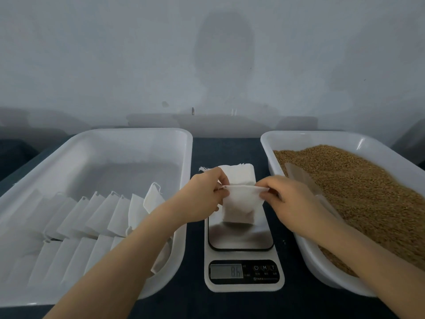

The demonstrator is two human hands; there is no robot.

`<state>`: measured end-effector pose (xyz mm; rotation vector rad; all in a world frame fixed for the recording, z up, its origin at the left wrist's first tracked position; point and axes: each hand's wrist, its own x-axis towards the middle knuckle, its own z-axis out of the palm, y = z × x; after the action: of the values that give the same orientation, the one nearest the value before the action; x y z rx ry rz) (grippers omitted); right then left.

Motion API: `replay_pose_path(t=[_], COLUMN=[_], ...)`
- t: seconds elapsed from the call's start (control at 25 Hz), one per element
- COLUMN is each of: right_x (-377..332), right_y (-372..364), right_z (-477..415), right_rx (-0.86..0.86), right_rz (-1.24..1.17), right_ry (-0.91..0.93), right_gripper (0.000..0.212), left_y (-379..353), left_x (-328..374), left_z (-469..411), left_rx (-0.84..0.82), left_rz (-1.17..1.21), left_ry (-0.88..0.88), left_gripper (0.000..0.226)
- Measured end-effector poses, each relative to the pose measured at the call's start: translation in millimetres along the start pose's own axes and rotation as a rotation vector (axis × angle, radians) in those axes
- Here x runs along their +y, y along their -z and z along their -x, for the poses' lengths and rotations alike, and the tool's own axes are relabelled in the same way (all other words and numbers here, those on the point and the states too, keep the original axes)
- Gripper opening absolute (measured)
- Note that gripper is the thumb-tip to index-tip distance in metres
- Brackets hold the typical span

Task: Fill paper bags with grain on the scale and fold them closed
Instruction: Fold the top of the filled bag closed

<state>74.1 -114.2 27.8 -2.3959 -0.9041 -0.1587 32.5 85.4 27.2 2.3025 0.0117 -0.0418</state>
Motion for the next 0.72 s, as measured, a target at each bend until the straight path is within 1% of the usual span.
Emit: replay_pose_path(t=[0.08,0.28,0.72], right_x=[4.5,6.2,5.1], right_y=[-4.7,-8.3,-8.0], right_z=[0.4,1.9,1.9], right_rx=[-0.054,-0.04,-0.031], right_rz=[0.012,-0.01,-0.035], right_ry=[0.008,-0.001,-0.041], right_gripper=[0.013,0.014,0.017], left_y=[-0.2,0.7,0.0], left_x=[-1.8,-2.0,-2.2], left_z=[0.8,1.2,0.7], left_rx=[-0.022,-0.052,-0.056], left_rz=[-0.089,-0.23,-0.225], left_ry=[-0.006,-0.043,-0.033], left_gripper=[0.011,0.016,0.024])
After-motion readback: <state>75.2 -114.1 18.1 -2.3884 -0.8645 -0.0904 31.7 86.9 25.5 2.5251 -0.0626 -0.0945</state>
